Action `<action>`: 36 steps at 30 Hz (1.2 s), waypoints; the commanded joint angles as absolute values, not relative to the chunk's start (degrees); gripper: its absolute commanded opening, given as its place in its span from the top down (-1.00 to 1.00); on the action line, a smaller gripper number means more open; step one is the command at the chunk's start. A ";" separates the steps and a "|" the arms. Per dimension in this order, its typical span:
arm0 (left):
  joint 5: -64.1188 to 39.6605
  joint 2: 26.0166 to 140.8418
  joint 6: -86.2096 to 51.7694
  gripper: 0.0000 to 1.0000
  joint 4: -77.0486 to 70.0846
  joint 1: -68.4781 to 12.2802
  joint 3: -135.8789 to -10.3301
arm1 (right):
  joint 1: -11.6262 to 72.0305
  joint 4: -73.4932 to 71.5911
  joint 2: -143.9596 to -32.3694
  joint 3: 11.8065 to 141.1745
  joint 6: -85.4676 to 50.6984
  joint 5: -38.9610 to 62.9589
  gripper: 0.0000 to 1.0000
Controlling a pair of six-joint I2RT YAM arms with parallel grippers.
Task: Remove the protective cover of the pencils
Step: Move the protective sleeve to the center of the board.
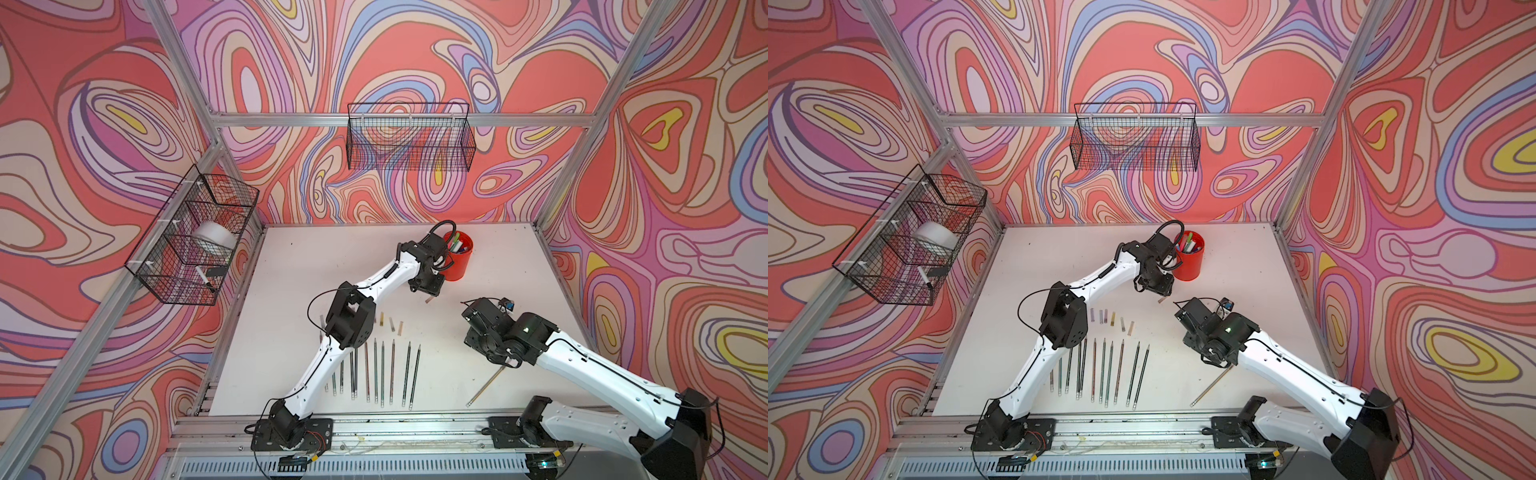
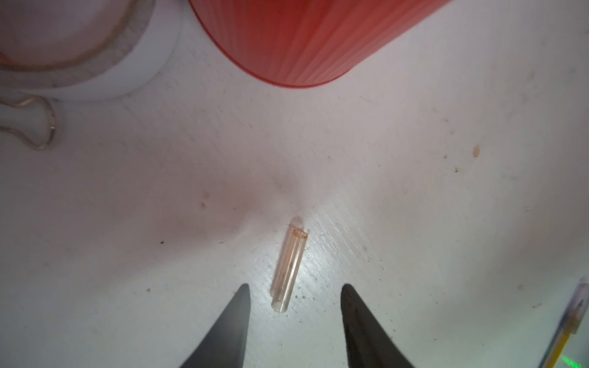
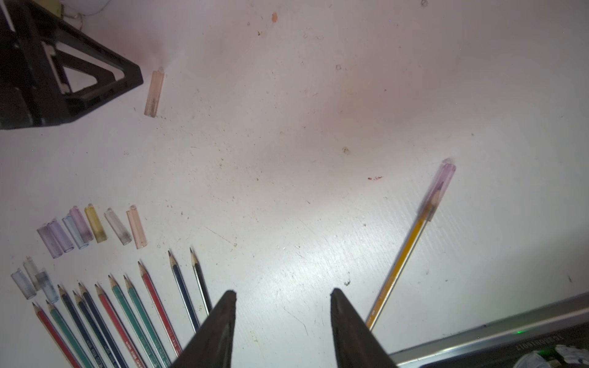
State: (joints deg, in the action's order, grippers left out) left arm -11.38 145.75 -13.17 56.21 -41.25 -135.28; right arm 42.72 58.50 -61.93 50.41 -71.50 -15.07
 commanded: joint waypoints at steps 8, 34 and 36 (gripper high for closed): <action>-6.22 148.55 -10.38 0.06 59.54 -40.95 -137.23 | 42.27 56.78 -60.39 47.33 -72.22 -13.58 0.02; 1.57 150.96 -13.81 0.58 66.35 -42.02 -138.47 | 42.18 57.66 -57.72 44.74 -76.02 -13.01 0.03; 2.48 150.53 -16.43 0.64 69.40 -42.04 -137.96 | 42.02 58.42 -58.24 44.67 -77.25 -13.13 0.01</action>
State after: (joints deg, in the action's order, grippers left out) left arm -1.74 149.01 -12.75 60.80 -41.82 -138.15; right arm 42.44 57.12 -58.26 45.39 -74.76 -12.67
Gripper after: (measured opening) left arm 0.200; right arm 0.490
